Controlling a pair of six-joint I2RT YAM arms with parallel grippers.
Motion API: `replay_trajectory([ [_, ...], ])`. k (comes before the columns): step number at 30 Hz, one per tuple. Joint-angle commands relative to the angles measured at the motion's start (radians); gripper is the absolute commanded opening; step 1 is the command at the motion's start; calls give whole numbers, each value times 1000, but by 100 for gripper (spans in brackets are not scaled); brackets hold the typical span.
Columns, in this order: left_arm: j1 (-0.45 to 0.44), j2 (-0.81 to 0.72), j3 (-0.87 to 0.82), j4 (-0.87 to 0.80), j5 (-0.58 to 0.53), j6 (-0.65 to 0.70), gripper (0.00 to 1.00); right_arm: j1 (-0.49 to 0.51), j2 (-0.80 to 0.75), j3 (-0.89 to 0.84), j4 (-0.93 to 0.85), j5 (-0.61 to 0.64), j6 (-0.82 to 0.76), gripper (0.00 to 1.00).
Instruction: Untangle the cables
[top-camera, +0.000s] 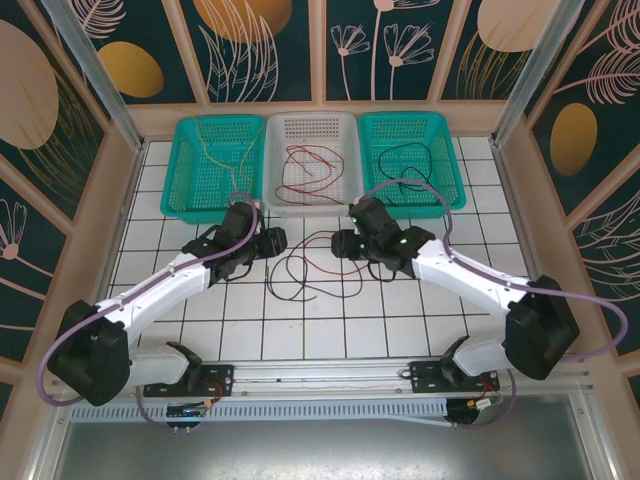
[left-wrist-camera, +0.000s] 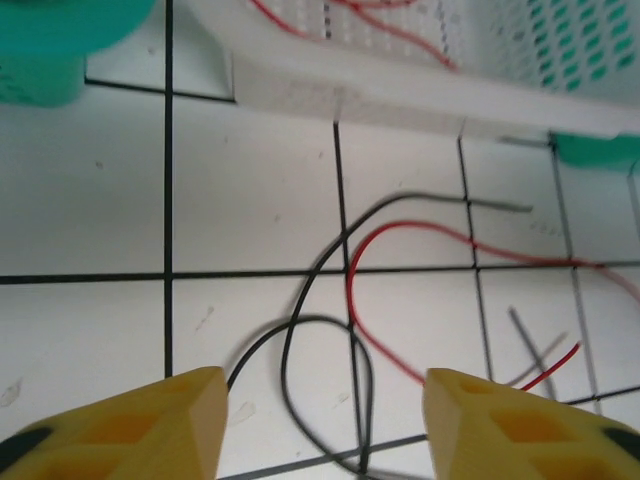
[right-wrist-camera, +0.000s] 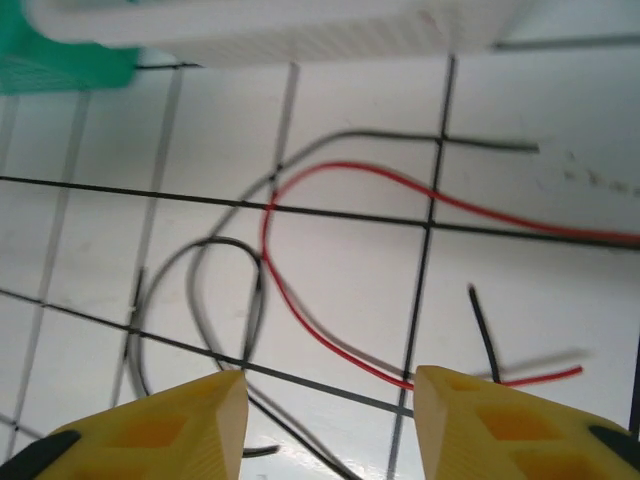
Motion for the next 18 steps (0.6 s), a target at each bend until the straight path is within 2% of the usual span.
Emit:
replay_trajectory([
  [1, 3, 21, -6, -45, 27, 3, 46, -3, 64, -23, -74, 104, 63, 44],
  [6, 3, 53, -20, -43, 49, 11, 38, 14, 122, 14, -78, 88, 44, 39],
  [11, 2, 169, 10, -49, 143, 16, 29, 17, 124, 59, -73, 89, 36, 39],
  [18, -6, 297, 58, -99, 137, 17, 24, 17, 78, 71, -53, 95, 50, 39],
])
